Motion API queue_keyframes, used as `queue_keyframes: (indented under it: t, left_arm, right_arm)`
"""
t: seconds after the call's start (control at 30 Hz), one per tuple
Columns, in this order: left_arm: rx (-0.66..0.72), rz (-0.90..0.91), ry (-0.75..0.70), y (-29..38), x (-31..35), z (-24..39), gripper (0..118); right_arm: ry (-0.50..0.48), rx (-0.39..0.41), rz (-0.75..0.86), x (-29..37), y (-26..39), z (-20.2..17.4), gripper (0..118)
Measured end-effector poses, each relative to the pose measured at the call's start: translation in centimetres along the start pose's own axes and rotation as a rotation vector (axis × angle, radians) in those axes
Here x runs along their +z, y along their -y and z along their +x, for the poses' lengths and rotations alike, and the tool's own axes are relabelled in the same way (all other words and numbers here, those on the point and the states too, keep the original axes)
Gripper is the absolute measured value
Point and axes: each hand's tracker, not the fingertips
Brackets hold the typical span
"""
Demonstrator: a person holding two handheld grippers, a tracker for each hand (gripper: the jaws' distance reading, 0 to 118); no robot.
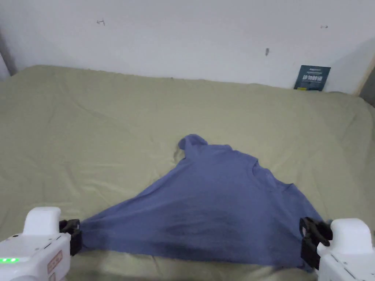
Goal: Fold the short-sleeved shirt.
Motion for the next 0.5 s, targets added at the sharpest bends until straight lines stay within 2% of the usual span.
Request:
queue_keyframes:
  t: [0.1,0.13,0.17,0.2,0.23,0.27,0.33,0.43,0.5]
  left_arm:
    - [0.047,-0.056,-0.042,-0.1,-2.7,-2.8,0]
    - [0.069,-0.049,-0.058,-0.3,-3.2,-3.6,3]
    - [0.109,-0.057,-0.046,-0.5,-3.3,-4.1,21]
    - [0.134,-0.076,-0.041,-0.9,-3.7,-4.8,57]
    - [0.164,-0.100,-0.034,-1.4,-4.5,-5.5,110]
    - [0.168,-0.154,-0.045,-1.5,-5.2,-6.0,118]
    - [0.186,-0.126,-0.048,-2.2,-6.3,-7.3,117]
    - [0.282,-0.218,-0.034,-3.0,-8.4,-7.7,117]
    - [0.299,-0.258,-0.040,-3.4,-9.9,-7.7,114]
  right_arm:
    - [-0.044,-0.014,-0.006,-1.2,-0.6,-1.1,8]
    - [-0.060,-0.015,-0.002,-1.4,-0.8,-1.5,8]
    - [-0.071,-0.010,-0.001,-1.8,-1.0,-2.0,8]
    - [-0.083,0.000,-0.003,-2.1,-1.0,-2.5,8]
    - [-0.094,0.008,-0.007,-2.5,-1.1,-2.9,8]
    - [-0.106,0.014,-0.011,-2.8,-1.2,-3.3,8]
    - [-0.131,0.025,-0.020,-3.6,-1.0,-3.8,8]
    - [-0.154,0.031,-0.037,-4.7,-0.8,-4.6,8]
    - [-0.164,0.031,-0.047,-5.3,-0.7,-5.1,8]
